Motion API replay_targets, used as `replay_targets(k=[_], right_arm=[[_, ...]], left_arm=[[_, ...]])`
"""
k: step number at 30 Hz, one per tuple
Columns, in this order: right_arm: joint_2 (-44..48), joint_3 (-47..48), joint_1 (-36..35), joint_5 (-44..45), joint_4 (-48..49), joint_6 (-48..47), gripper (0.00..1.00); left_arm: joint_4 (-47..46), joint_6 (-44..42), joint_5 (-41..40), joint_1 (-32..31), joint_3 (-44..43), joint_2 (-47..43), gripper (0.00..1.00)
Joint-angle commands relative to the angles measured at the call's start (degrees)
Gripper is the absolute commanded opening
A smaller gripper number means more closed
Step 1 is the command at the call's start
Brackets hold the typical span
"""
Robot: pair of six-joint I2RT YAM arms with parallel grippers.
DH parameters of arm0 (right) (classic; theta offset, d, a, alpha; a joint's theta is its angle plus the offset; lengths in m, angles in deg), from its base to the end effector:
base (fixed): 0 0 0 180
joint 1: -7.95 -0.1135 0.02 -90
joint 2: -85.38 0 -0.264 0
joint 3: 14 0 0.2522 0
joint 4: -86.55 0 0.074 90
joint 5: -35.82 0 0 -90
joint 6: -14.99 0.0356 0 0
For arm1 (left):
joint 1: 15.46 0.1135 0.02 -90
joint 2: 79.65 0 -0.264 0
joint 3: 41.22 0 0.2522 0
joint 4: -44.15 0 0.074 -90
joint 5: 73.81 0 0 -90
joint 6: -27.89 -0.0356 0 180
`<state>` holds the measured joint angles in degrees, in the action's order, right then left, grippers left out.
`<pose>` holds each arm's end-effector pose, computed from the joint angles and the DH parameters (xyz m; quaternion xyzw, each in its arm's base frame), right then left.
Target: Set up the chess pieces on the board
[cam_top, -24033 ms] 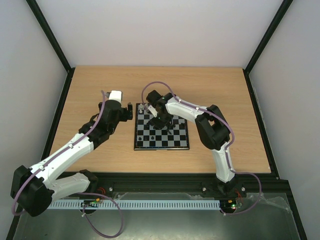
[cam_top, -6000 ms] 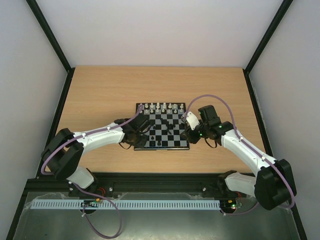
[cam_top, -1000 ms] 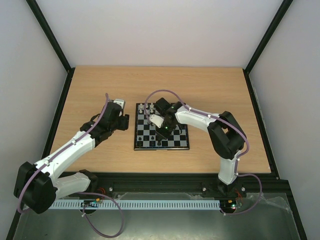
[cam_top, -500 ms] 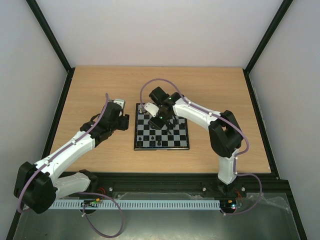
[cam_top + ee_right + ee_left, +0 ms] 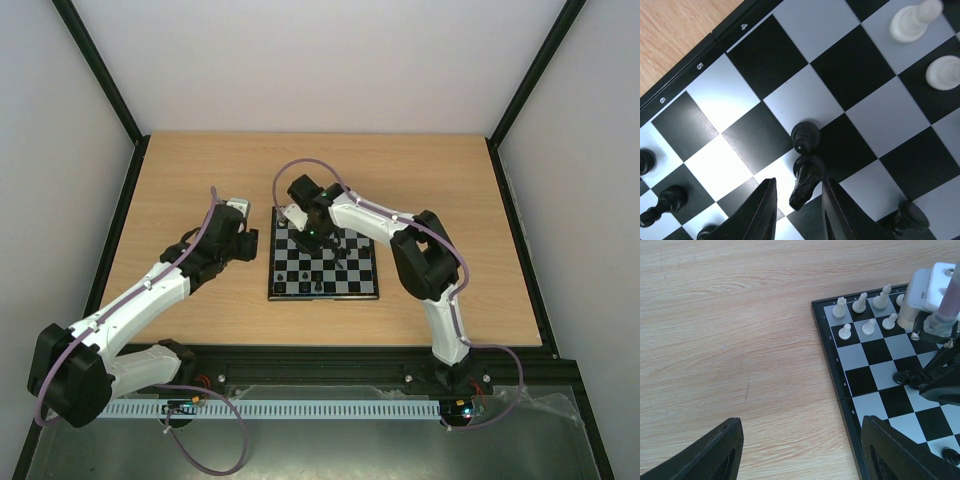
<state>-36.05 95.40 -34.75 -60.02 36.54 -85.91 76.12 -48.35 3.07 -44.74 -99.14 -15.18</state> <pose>0.3324 0.3116 0.1896 -0.4479 0.8595 0.1136 0.2185 0.2149 -0.1112 0.2553 0.0717 0.8934 -0.0625 0.4391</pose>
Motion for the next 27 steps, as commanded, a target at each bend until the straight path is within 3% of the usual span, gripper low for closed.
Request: replay_targets(k=[1, 17, 27], right_arm=[[-1.24, 2.15, 0.29, 2.07, -2.55, 1.39, 0.26], [-3.07, 3.52, 1.08, 1.72, -2.06, 1.75, 0.06], [6.77, -3.87, 1.17, 1.93, -0.93, 0.1, 0.01]], left_arm=[[0.5, 0.45, -0.59, 0.27, 0.16, -0.83, 0.68], [0.5, 0.17, -0.31, 0.27, 0.21, -0.3, 0.68], [0.47, 0.04, -0.24, 0.3, 0.09, -0.22, 0.68]])
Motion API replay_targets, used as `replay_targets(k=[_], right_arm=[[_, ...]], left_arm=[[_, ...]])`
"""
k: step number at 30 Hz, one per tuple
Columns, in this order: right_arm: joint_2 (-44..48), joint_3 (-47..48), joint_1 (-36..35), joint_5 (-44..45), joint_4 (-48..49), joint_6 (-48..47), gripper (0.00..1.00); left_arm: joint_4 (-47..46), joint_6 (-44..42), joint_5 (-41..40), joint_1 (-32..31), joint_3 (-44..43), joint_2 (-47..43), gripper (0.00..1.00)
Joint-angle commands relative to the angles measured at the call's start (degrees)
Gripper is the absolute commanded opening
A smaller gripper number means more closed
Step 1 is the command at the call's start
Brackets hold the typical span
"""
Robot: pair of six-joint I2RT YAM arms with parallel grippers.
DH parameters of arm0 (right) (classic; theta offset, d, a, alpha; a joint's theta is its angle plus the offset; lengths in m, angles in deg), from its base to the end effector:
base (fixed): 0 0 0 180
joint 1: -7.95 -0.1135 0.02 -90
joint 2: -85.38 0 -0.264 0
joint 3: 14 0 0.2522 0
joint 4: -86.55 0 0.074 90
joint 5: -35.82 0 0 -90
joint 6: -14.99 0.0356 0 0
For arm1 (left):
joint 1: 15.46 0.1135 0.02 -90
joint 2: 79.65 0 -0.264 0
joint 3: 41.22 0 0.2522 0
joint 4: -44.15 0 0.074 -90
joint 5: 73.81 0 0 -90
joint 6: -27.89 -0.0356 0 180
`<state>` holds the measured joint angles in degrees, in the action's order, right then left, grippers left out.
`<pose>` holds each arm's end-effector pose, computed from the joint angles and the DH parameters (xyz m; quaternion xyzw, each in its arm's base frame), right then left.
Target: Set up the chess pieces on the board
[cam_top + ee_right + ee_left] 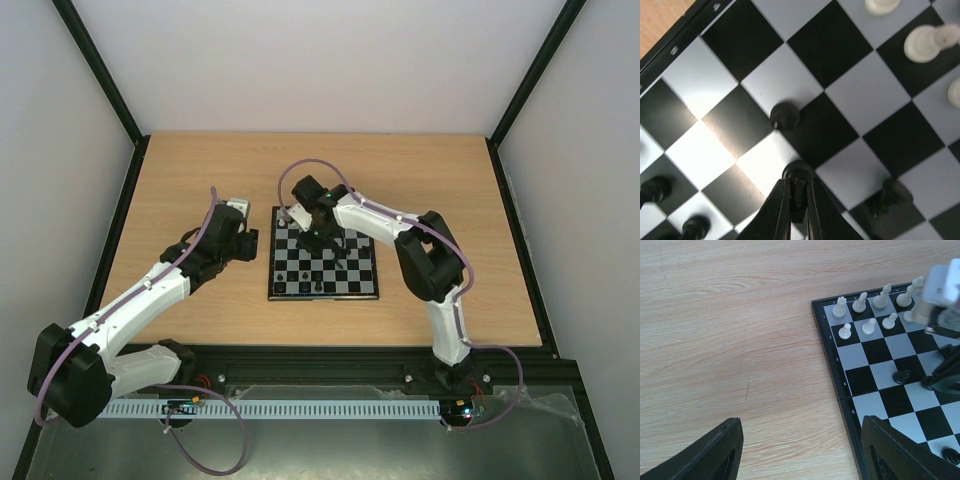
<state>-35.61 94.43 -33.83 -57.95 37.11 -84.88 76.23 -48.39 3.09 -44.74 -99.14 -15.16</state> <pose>0.3366 0.3039 0.1883 -0.4296 0.8695 0.0972 0.2237 0.2148 -0.1112 0.2550 0.0722 0.8938 -0.0621 0.4382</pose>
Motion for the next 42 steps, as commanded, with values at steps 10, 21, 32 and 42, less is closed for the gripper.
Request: replay_targets(k=[10, 21, 32, 42], right_arm=[[15.57, -12.43, -1.69, -9.72, -1.56, -4.85, 0.01], [18.48, -16.34, -8.94, -11.61, -0.49, -8.24, 0.02], [14.64, -14.86, -14.27, -5.24, -0.18, -8.64, 0.02], [11.22, -12.74, -14.36, -2.26, 0.22, -7.71, 0.03]], left_arm=[[0.51, 0.71, -0.61, 0.34, -0.07, -0.38, 0.68], [0.83, 2.49, -0.32, 4.21, -0.06, -1.21, 0.69], [1.43, 3.12, -1.56, 6.43, -0.22, -1.11, 0.69], [1.45, 2.9, -1.75, 6.43, -0.14, -0.95, 0.69]])
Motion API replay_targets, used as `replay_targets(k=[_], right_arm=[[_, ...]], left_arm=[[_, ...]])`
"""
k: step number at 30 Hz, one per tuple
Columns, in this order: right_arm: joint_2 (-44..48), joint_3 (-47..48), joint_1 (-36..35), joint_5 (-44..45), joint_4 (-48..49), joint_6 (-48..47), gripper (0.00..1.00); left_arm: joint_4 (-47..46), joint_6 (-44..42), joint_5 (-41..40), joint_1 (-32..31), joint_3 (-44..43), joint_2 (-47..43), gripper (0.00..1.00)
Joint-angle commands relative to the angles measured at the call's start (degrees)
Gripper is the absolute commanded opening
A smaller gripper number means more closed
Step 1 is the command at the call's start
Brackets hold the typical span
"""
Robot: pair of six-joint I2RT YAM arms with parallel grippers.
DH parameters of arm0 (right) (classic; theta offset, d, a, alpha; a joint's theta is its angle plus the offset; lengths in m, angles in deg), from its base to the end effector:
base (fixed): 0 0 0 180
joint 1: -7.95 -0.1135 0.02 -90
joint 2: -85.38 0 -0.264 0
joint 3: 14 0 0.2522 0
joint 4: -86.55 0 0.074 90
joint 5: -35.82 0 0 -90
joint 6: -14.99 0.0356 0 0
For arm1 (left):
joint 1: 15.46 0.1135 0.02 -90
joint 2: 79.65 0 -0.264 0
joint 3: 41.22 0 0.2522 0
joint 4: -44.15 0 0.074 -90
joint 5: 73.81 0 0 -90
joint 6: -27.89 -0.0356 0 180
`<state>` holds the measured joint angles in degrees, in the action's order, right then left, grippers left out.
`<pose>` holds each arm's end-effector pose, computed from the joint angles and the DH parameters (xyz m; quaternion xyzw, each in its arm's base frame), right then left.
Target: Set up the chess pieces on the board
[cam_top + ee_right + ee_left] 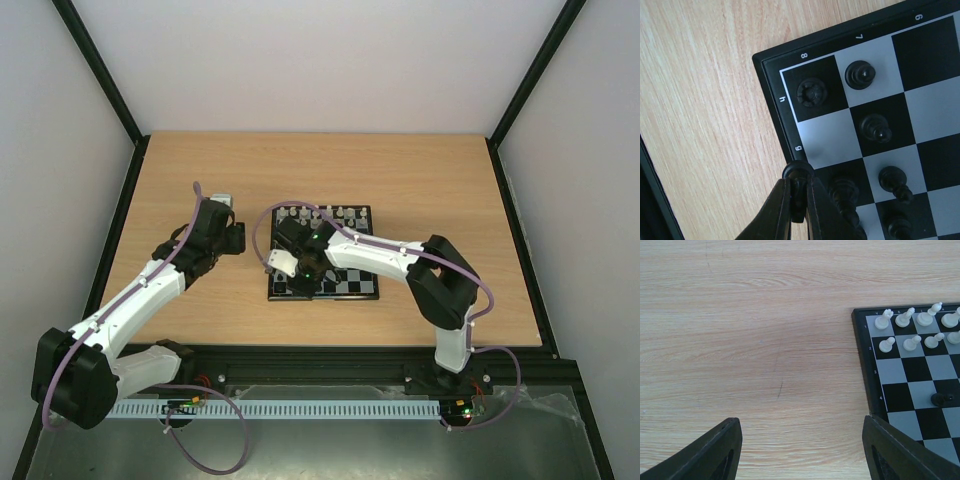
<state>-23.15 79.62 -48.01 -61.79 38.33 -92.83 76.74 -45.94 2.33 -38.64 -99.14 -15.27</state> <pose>0.2183 0.3316 0.2014 -0.5949 0.7669 0.1367 0.1980 0.2247 -0.0869 0.2548 0.0030 0.8977 -0.0412 0.4387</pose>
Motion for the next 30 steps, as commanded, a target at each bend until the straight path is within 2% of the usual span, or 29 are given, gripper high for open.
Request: replay_targets(k=[1, 20, 30], right_arm=[[-1.42, 2.2, -0.19, 1.7, -0.9, 0.25, 0.03], [-5.87, 4.81, -0.19, 4.06, -0.46, 0.77, 0.04], [-5.52, 4.7, -0.18, 4.52, -0.79, 0.82, 0.14]], left_arm=[[0.96, 0.43, -1.05, 0.36, -0.17, -0.84, 0.69], [1.03, 0.36, -1.11, 0.33, -0.14, -0.66, 0.69], [0.98, 0.32, -0.73, 0.36, -0.19, -0.33, 0.69]])
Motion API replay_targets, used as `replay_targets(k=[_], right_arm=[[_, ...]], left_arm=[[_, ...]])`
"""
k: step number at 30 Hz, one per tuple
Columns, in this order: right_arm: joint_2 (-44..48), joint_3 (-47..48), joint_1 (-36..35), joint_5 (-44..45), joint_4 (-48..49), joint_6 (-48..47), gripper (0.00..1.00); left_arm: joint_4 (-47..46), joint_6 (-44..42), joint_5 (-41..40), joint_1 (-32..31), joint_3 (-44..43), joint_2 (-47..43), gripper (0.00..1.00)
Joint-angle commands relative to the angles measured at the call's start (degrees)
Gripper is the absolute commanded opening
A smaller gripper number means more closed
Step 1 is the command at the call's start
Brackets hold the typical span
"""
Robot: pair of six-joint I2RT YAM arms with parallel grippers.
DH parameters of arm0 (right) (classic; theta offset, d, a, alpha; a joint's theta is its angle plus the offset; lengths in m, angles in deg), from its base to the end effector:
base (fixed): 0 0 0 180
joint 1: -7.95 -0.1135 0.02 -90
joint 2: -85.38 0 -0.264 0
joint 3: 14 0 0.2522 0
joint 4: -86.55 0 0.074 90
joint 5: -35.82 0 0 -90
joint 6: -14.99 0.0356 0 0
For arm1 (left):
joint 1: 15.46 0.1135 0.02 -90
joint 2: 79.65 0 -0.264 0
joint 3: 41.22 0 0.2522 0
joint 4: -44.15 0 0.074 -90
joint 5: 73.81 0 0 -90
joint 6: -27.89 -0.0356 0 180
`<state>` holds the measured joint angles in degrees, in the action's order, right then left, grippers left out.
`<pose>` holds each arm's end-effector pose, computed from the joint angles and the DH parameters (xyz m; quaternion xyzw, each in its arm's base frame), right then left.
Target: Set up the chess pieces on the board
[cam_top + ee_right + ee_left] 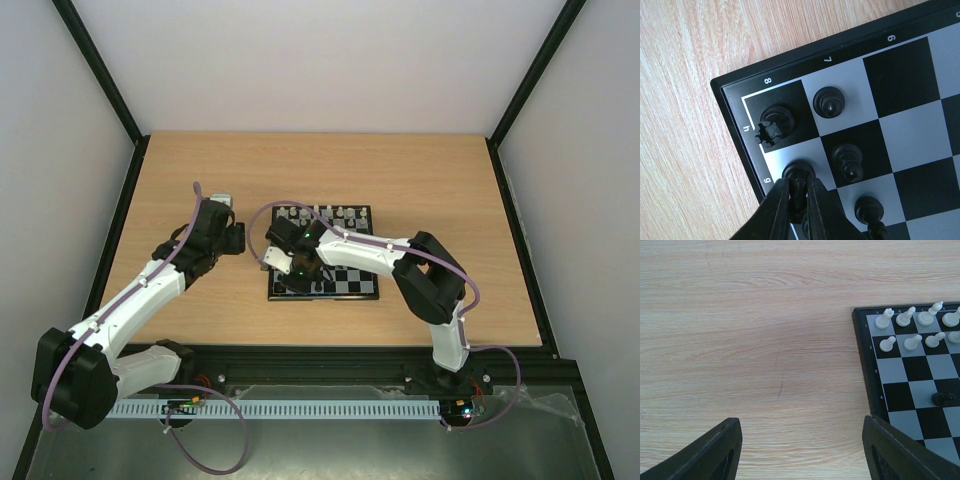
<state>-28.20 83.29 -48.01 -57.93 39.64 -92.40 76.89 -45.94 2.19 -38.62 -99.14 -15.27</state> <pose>0.2315 0.3469 0.1870 -0.5868 0.7753 0.1065 0.2081 0.2246 -0.0867 0.2546 0.0025 0.8981 -0.0396 0.4380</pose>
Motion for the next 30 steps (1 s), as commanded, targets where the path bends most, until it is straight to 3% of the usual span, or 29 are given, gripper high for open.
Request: replay_targets(k=[1, 10, 11, 12, 13, 14, 17, 21, 26, 30], right_arm=[[-0.17, 1.02, -0.2, 0.79, -2.17, 0.45, 0.15], [6.08, 2.65, 0.22, 0.83, -4.19, 0.52, 0.25], [7.39, 2.47, 0.55, 0.71, -4.23, 0.56, 0.26], [8.68, 2.05, 1.15, 0.38, -4.17, 0.64, 0.26], [10.24, 1.47, 1.9, -0.14, -4.02, 0.82, 0.26], [11.73, 0.78, 3.01, -0.84, -3.69, 1.17, 0.26], [17.03, -2.45, 7.95, -3.62, -1.85, 2.15, 0.3], [24.84, -10.05, 15.43, -6.0, 2.01, 4.02, 0.34], [33.55, -19.58, 26.25, -12.55, 6.05, 6.95, 0.35], [38.84, -26.36, 33.38, -15.08, 8.31, 8.45, 0.36]], left_arm=[[0.81, 0.35, -0.55, 0.32, -0.17, -0.27, 0.69], [0.7, 0.4, 0.43, 0.31, -0.3, 0.36, 0.71], [0.31, 0.55, 1.17, 0.33, -0.31, 0.14, 0.74], [-0.33, 0.68, 2.39, 0.31, 0.02, -0.32, 0.9], [-1.25, 0.71, 3.93, 0.31, 0.38, -1.24, 0.98], [-2.21, 1.1, 5.6, 0.31, 0.75, -1.94, 0.99], [-2.34, 1.41, 8.53, -0.47, 0.69, -1.74, 0.99], [0.72, 0.46, 5.22, -4.66, -3.16, 1.03, 0.99], [-5.14, 0.16, 7.06, -8.14, -2.45, -0.37, 0.99], [-4.65, 3.35, 6.82, -9.66, -7.81, 2.05, 0.99]])
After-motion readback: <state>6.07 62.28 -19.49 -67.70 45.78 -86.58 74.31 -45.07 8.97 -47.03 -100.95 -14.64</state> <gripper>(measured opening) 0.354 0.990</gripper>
